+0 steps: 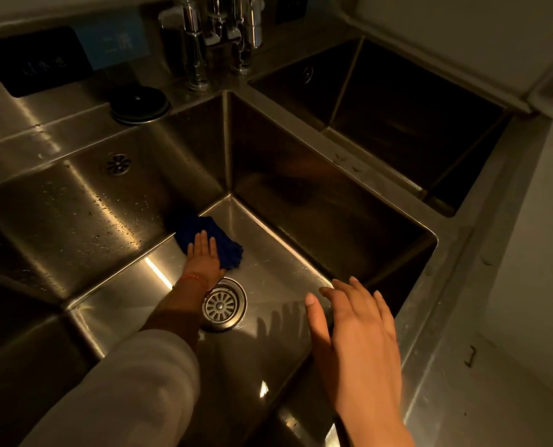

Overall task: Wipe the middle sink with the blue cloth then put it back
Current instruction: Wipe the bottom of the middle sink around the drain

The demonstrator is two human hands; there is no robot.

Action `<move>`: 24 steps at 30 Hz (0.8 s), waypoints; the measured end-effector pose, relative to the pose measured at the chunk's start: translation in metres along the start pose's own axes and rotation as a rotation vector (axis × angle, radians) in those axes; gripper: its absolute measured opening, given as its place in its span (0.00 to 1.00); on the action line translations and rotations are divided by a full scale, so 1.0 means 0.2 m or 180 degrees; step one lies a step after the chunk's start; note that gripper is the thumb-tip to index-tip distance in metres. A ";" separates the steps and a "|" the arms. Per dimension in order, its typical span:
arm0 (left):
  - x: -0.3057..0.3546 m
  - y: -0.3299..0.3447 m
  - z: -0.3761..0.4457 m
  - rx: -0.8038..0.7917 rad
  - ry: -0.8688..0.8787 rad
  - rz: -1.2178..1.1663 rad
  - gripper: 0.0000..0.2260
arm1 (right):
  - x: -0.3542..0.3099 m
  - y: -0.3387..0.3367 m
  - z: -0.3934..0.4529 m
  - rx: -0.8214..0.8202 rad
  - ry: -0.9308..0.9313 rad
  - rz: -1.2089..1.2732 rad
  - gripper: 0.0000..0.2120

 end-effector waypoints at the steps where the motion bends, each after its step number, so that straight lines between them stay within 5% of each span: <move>1: -0.01 0.01 -0.01 -0.0011 -0.0019 -0.0014 0.38 | 0.00 0.00 0.00 0.0021 -0.0003 0.0013 0.27; 24: -0.17 0.12 -0.17 -0.0115 -0.0163 0.0032 0.38 | 0.01 0.01 0.00 -0.0010 -0.0014 0.0032 0.25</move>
Point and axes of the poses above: each hand's wrist, its own z-axis towards the middle knuckle, its own y-axis out of the palm, x = y × z, the point moved 8 cm from there along z, towards the middle knuckle, and after that the axes turned 6 degrees about z, right-handed, at the moved point
